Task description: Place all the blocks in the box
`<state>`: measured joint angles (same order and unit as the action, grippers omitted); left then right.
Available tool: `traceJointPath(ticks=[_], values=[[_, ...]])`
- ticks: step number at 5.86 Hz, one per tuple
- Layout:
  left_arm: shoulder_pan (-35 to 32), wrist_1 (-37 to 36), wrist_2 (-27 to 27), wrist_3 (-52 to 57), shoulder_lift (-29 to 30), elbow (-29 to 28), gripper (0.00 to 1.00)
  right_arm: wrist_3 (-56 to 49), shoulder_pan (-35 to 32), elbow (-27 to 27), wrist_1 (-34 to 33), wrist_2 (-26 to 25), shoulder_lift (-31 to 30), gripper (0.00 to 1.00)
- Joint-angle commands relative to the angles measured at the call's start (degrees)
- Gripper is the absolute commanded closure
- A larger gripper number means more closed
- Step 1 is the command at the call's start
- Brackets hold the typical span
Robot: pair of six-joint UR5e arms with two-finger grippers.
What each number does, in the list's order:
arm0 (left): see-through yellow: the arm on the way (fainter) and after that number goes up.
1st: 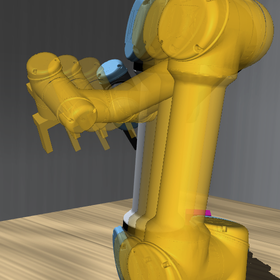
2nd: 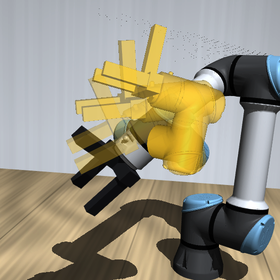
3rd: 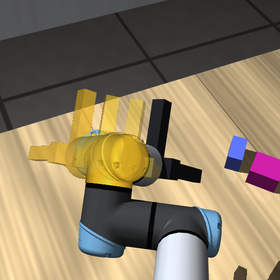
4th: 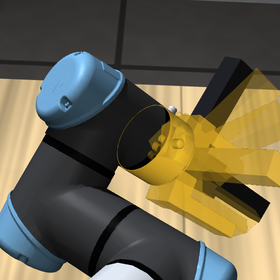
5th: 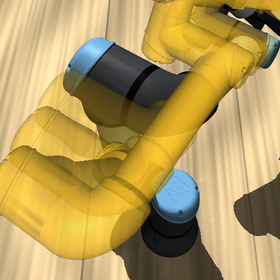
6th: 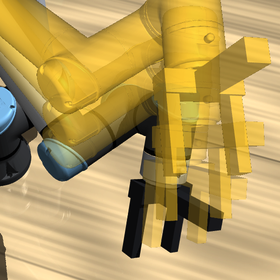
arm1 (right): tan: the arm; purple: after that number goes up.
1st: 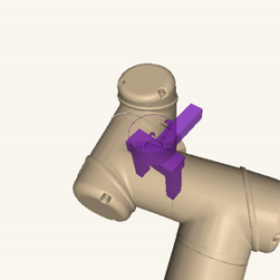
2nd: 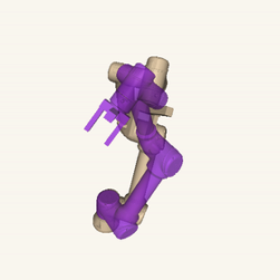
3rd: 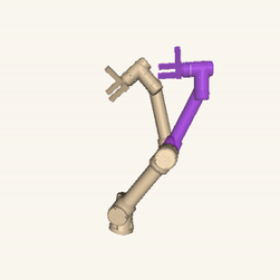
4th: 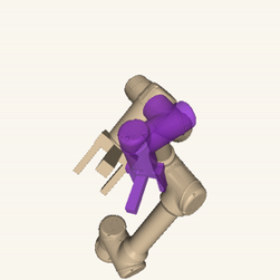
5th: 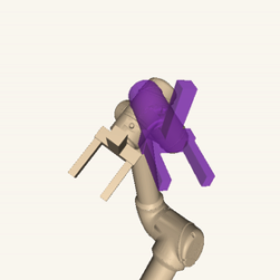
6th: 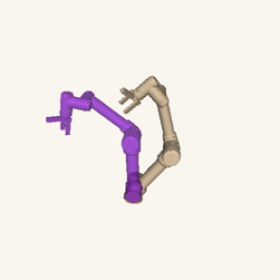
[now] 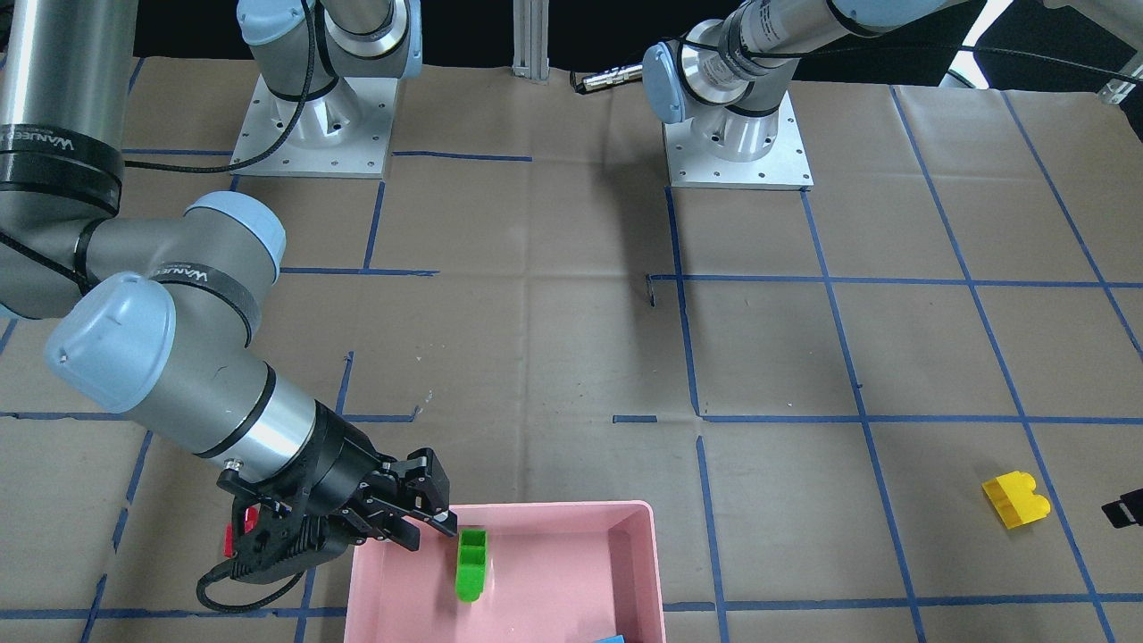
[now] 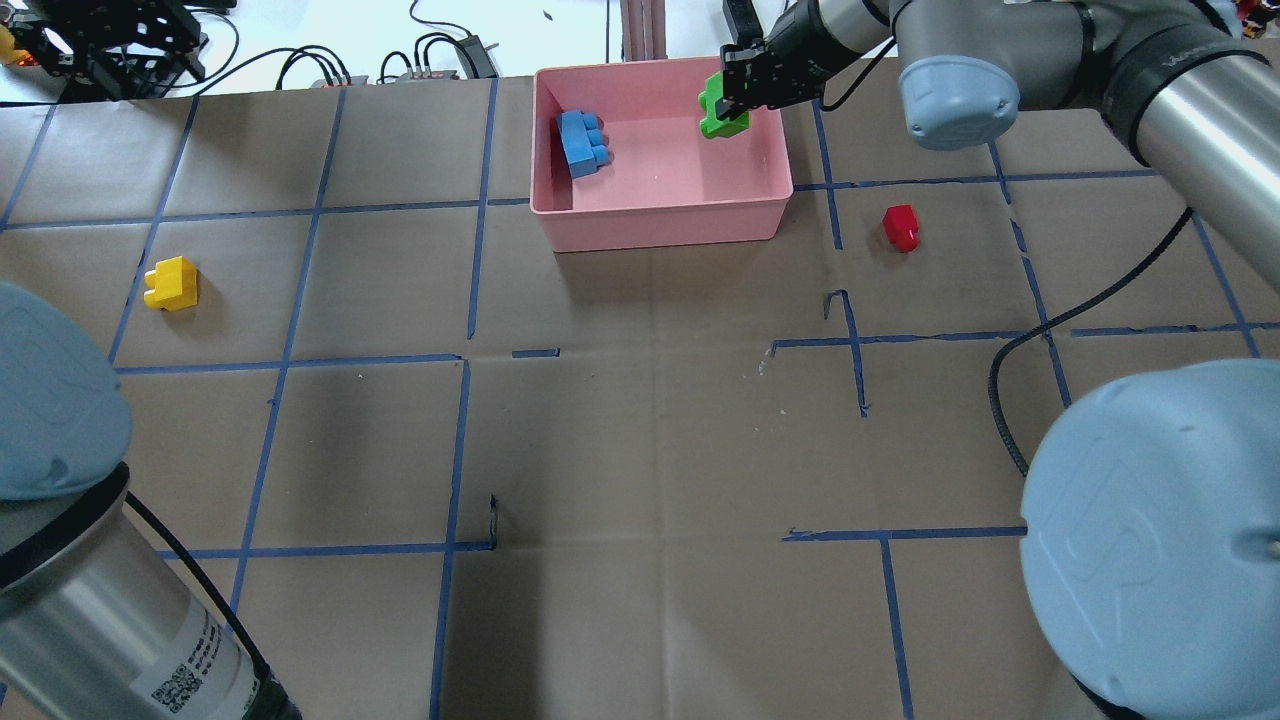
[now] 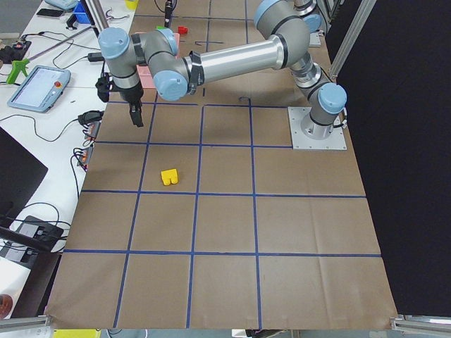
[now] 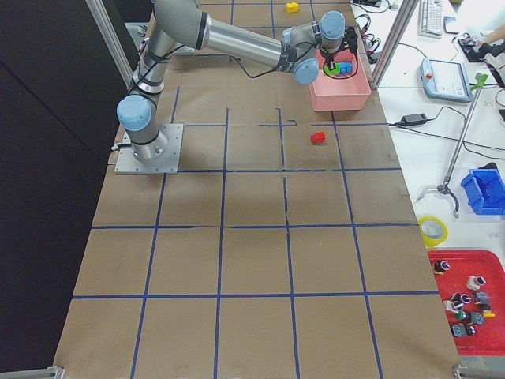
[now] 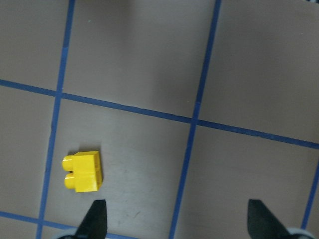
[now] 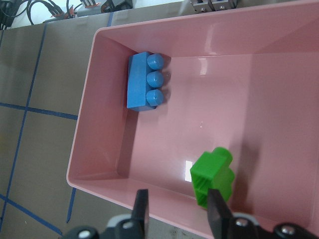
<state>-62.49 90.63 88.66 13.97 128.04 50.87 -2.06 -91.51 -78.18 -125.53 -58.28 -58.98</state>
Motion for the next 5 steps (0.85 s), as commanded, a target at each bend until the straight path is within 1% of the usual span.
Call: traceJointPath(ticks=[1,2,3,4,5], values=[[1.67,-0.54,0.54,0.62,3.95,0.28,0.00,-0.40,0.02,-1.00,0.97,-0.34,-1.91,0.00],[1.84,-0.89,2.11,0.01,5.11,1.67,0.00,-2.93,1.41,-3.36,0.98,-3.48,-5.32,0.00],[3.33,-4.11,2.39,0.18,4.94,5.43,0.01,-10.52,4.21,-6.34,0.90,-15.69,-8.57,0.00],[4.82,-9.02,2.30,0.53,4.33,10.08,0.01,-16.43,5.45,-8.37,0.90,-20.16,-10.61,0.00],[4.83,-13.94,2.30,0.36,3.72,14.74,0.01,-17.62,6.25,-8.92,0.03,-24.65,-9.24,0.01]])
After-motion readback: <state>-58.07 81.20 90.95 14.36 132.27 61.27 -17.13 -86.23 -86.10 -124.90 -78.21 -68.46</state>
